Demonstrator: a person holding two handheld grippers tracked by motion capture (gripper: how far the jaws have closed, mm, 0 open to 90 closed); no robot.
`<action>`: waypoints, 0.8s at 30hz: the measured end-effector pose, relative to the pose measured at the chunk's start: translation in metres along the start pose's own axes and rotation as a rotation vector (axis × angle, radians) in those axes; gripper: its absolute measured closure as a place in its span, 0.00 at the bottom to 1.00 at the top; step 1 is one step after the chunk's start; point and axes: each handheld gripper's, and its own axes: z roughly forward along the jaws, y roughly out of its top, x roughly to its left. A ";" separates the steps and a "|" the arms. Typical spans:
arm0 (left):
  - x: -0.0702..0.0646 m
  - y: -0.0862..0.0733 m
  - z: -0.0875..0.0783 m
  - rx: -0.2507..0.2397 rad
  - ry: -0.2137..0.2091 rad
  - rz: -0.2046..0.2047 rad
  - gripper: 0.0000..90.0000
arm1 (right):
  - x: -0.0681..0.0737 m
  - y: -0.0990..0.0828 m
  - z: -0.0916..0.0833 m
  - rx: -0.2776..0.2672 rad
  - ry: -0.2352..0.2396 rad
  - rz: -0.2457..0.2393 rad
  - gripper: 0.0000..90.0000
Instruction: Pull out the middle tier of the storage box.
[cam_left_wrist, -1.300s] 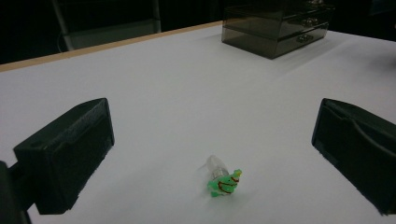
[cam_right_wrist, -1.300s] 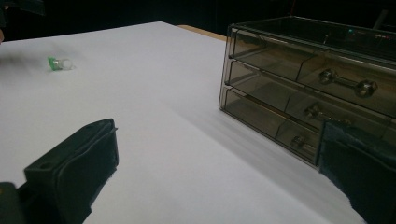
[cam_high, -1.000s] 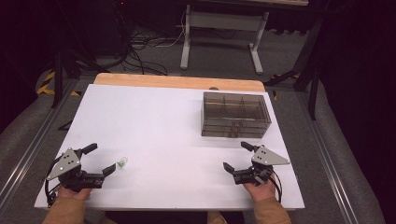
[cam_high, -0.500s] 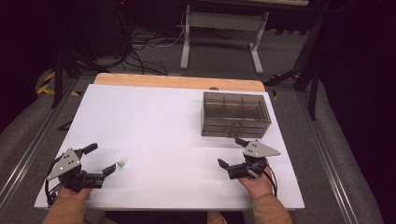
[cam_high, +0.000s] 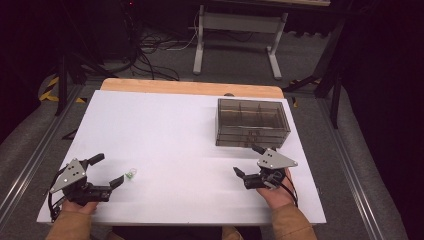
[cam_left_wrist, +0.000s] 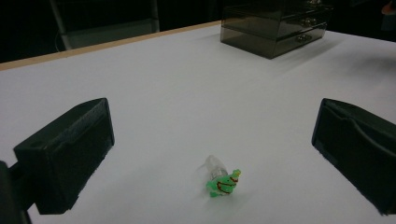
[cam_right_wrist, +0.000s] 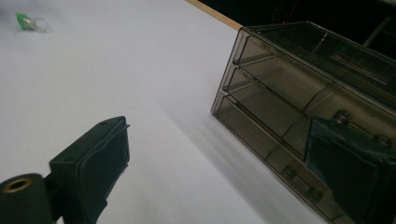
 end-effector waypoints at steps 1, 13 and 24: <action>0.000 0.000 0.000 0.000 0.000 0.000 0.00 | 0.000 0.002 -0.001 0.019 -0.022 -0.034 0.13; 0.000 0.000 0.000 -0.002 -0.003 0.003 0.00 | 0.000 0.009 -0.003 0.079 -0.127 -0.165 0.22; 0.000 0.000 0.000 0.000 -0.004 0.002 0.00 | 0.004 0.007 -0.001 0.148 -0.225 -0.312 0.28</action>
